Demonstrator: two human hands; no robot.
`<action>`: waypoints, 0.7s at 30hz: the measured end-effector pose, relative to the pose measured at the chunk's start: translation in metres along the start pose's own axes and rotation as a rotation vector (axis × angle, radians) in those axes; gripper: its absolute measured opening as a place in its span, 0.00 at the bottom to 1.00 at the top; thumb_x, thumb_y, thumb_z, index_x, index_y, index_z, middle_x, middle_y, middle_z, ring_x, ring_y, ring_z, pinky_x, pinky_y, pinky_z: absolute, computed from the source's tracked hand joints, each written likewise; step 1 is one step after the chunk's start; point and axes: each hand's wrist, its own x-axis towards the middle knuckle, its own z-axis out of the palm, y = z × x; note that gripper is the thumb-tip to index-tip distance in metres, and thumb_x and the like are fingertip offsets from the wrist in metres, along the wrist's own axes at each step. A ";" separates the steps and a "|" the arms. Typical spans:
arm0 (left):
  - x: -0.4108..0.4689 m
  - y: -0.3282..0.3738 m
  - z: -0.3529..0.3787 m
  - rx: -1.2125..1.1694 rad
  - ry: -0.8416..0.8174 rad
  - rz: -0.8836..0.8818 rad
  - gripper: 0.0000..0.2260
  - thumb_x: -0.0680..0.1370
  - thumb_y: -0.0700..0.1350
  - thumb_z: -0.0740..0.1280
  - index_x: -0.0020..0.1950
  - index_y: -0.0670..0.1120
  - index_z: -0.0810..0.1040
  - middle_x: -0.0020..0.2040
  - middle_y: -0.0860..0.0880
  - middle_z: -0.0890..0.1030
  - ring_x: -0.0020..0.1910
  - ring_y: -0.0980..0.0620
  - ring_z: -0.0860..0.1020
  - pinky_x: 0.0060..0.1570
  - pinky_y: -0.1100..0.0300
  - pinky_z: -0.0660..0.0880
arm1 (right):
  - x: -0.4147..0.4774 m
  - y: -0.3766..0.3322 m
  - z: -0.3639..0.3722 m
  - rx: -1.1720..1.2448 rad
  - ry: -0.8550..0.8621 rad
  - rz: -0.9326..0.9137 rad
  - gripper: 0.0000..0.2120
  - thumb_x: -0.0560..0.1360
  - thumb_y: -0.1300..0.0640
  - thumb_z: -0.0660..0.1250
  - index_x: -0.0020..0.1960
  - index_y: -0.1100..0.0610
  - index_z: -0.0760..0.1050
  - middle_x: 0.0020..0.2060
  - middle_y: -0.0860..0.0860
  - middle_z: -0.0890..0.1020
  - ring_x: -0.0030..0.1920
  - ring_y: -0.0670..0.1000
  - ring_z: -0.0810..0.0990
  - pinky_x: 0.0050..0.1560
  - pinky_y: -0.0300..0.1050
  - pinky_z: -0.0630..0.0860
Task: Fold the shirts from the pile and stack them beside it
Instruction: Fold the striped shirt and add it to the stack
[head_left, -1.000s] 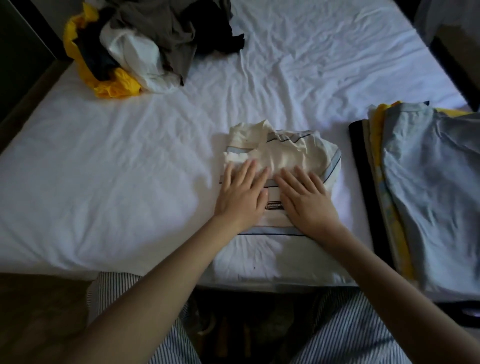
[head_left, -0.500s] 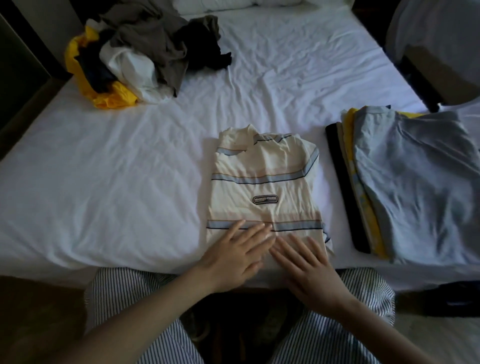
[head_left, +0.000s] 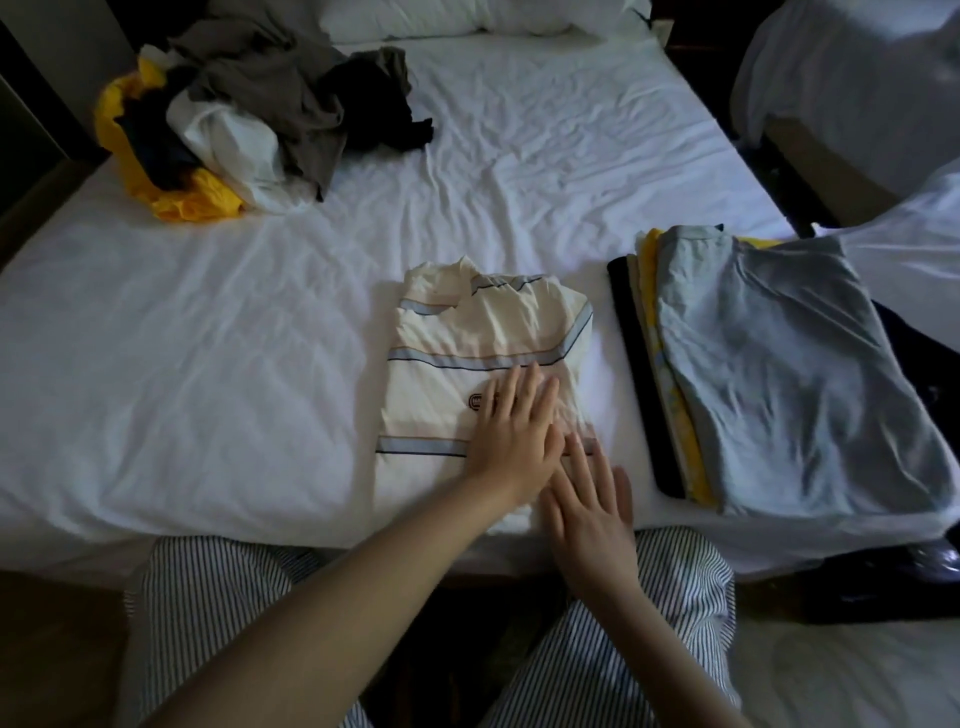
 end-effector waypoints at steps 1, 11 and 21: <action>-0.009 0.000 0.004 0.022 0.000 0.044 0.25 0.76 0.52 0.53 0.68 0.42 0.74 0.67 0.40 0.74 0.67 0.41 0.72 0.67 0.43 0.65 | -0.012 0.003 0.004 -0.012 0.013 -0.010 0.22 0.81 0.47 0.45 0.73 0.49 0.59 0.76 0.50 0.55 0.77 0.50 0.43 0.73 0.52 0.47; -0.073 -0.066 -0.014 -0.200 -0.049 0.633 0.16 0.78 0.48 0.58 0.59 0.43 0.78 0.60 0.45 0.80 0.62 0.51 0.72 0.63 0.51 0.65 | -0.020 0.011 -0.023 0.283 0.178 -0.040 0.21 0.71 0.55 0.58 0.64 0.53 0.70 0.64 0.56 0.76 0.66 0.56 0.68 0.66 0.50 0.60; -0.042 -0.086 -0.018 0.012 -0.037 0.070 0.26 0.79 0.58 0.44 0.76 0.53 0.60 0.76 0.47 0.62 0.75 0.46 0.59 0.72 0.52 0.49 | 0.050 -0.020 -0.023 0.054 -0.129 -0.125 0.25 0.77 0.45 0.51 0.72 0.50 0.66 0.71 0.51 0.67 0.71 0.58 0.65 0.70 0.50 0.49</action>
